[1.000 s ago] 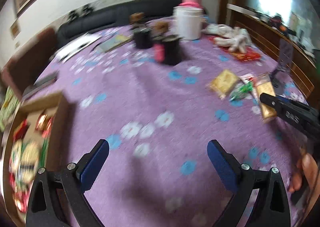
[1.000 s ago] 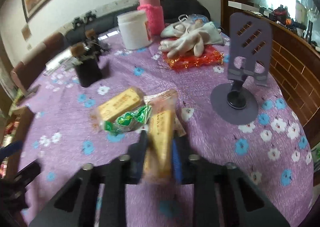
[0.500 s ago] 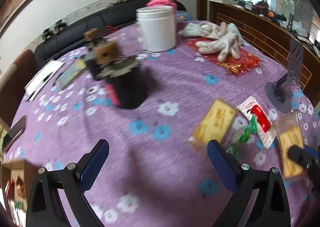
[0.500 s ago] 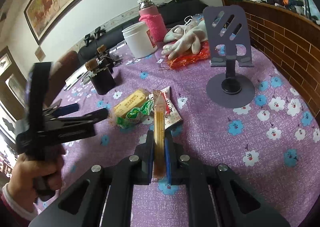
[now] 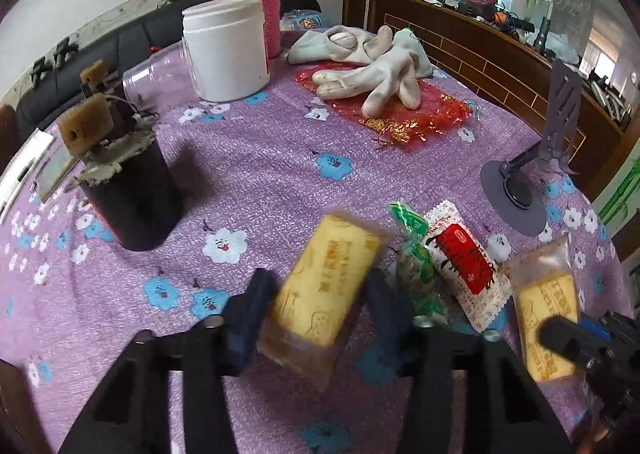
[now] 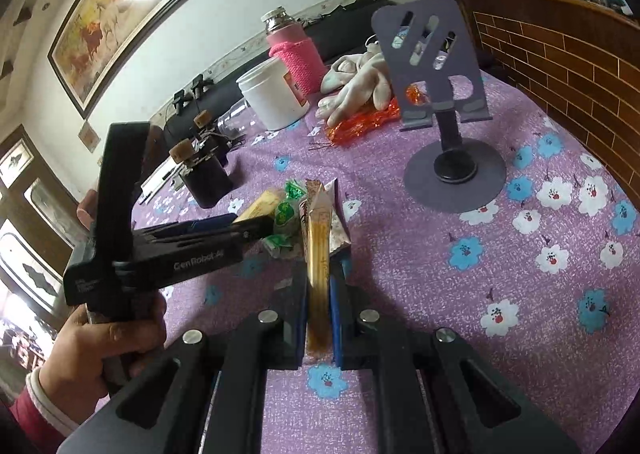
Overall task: Organize snacks
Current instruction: 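Carry both yellow biscuit packs into the box and lower them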
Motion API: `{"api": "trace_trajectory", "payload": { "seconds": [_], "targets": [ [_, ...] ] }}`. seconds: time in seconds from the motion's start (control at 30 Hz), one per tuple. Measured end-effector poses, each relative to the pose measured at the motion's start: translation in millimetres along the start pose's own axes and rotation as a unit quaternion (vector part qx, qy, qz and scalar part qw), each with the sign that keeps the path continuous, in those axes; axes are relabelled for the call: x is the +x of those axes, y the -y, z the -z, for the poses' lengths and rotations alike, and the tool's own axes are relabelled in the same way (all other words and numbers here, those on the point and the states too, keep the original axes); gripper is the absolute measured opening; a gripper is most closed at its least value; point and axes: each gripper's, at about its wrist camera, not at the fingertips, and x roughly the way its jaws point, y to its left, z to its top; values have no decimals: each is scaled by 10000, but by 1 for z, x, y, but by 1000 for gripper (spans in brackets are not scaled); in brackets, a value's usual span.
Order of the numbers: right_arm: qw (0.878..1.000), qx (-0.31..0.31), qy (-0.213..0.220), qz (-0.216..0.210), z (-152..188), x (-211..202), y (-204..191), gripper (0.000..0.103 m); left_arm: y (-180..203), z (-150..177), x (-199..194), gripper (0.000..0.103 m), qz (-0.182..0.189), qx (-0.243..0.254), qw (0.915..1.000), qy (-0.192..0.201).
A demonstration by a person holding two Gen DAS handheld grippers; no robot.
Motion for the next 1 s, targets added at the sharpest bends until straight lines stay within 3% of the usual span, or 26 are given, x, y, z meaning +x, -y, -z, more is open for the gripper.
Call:
{"api": "trace_trajectory", "payload": {
  "seconds": [0.1,0.27,0.53,0.83,1.0],
  "targets": [
    [10000,19,59,-8,0,-4,1,9,3,11,-9,38,-44,116,9999,21],
    [9996,61,105,-255,2,-8,-2,9,-15,46,-35,37,2,-374,9993,46],
    [9978,-110,29,-653,21,-19,-33,9,-50,119,-113,37,-785,-1165,9889,483],
    [9892,-71,-268,-1441,65,-28,-88,9,-76,181,-184,38,-1598,-1469,9724,853],
    [9840,-334,-458,-1688,80,-27,-126,9,-93,211,-207,38,-1776,-1651,9661,886]
  ]
}}
